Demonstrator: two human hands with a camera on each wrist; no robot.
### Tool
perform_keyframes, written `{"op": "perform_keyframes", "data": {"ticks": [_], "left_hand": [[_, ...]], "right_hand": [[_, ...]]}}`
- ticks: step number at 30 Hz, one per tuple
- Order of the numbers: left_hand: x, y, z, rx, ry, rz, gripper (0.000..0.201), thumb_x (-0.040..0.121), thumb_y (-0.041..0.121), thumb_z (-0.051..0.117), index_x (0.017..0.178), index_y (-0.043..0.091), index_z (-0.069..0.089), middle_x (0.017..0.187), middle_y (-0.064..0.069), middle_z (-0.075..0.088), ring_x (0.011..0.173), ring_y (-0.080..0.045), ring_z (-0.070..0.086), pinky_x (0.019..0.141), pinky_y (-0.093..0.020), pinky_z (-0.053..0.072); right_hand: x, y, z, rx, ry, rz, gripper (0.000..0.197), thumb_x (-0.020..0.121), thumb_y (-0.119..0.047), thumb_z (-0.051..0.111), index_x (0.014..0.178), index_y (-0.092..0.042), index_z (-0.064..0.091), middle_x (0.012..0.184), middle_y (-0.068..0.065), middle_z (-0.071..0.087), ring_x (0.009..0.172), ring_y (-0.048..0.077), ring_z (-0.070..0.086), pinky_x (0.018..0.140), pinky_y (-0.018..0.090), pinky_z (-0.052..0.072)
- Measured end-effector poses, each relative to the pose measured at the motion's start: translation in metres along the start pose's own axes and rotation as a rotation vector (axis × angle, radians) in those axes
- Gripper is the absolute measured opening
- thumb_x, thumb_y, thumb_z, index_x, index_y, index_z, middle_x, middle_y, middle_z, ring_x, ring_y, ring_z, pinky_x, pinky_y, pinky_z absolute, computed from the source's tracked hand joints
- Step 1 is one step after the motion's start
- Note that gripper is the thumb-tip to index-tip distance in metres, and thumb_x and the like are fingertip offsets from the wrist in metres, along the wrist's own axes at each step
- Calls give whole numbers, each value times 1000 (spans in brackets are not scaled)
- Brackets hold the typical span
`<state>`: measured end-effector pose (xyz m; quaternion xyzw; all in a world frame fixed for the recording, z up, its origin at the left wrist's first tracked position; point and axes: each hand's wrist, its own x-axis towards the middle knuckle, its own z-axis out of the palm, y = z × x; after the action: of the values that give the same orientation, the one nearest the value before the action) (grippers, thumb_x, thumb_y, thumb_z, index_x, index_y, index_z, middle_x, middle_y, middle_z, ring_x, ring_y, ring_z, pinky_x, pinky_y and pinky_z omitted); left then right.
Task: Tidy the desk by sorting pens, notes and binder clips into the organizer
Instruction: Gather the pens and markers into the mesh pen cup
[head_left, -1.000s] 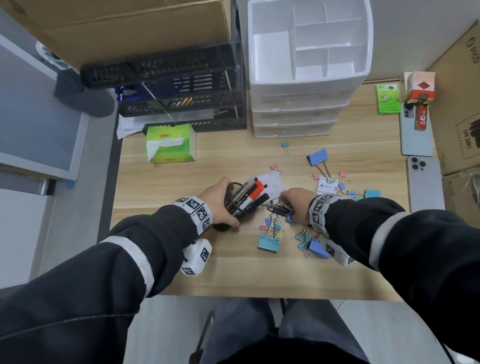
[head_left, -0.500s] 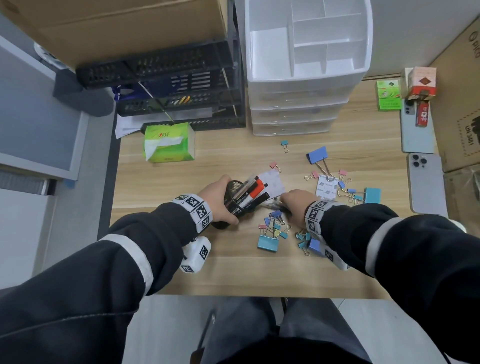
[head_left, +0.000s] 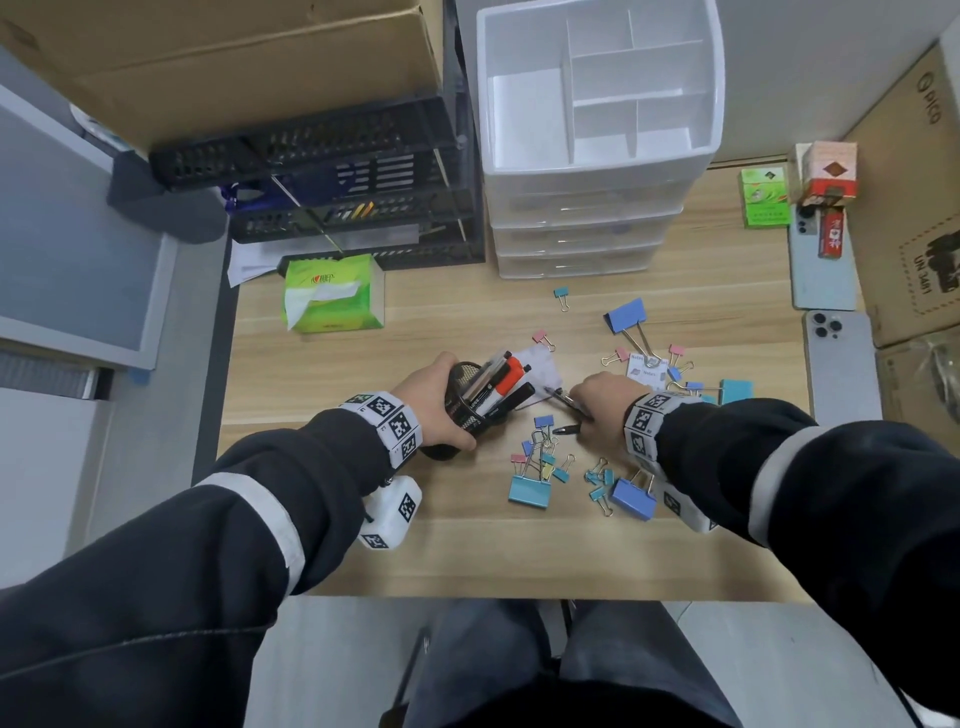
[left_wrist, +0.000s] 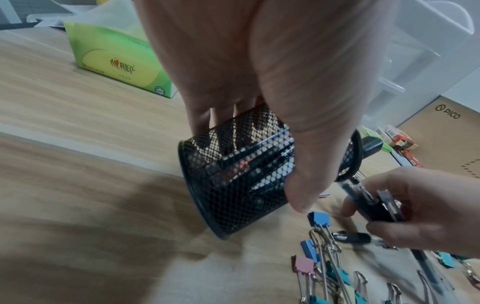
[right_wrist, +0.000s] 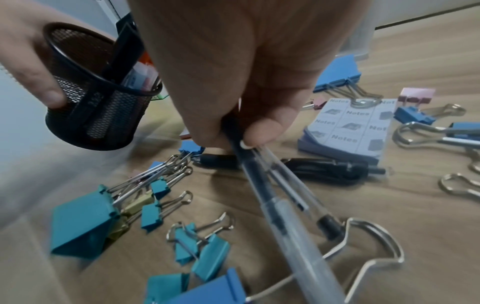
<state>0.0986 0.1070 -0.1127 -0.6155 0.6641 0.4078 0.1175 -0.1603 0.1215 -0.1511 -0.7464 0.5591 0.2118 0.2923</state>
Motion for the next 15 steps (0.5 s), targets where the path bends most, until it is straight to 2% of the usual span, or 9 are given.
{"op": "perform_keyframes", "data": {"ticks": [2,4,9,13,15], "left_hand": [[-1,2,1,-2,4,1,108,51,38,95,138,19,34,114,2,63,100,-19,64,92,-40,55],[-2,3,2,4,8,3,107,51,38,95,137,19,34,114,1,63,100,-19,65,92,-40,55],[-5,5,4,16,16,-3,105,52,37,95,136,18,34,113,1,63,100,-21,64,92,-40,54],[-4,6,6,13,18,-15,104,52,38,95,134,18,34,112,1,62,99,-20,64,92,-40,54],[-4,7,7,-3,18,-19,102,52,37,95,132,19,35,111,1,63,98,-19,64,91,-39,55]], "right_hand": [[-2,0,-1,-15,-25,-56,6,79,-21,62,84,-23,60,82,-2,59,74,17,61,66,30,56],[-3,0,0,-44,-41,-75,11,78,-18,63,86,-25,60,81,-2,59,74,17,61,65,30,56],[-2,3,5,-125,-33,-57,9,84,-15,57,89,-19,63,84,1,59,76,20,62,68,32,57],[-1,6,10,-61,14,-77,8,87,-20,57,93,-19,63,91,0,51,78,19,60,73,35,57],[0,9,4,28,65,-78,7,91,-23,55,93,-18,60,91,-1,48,77,18,58,71,32,54]]}}
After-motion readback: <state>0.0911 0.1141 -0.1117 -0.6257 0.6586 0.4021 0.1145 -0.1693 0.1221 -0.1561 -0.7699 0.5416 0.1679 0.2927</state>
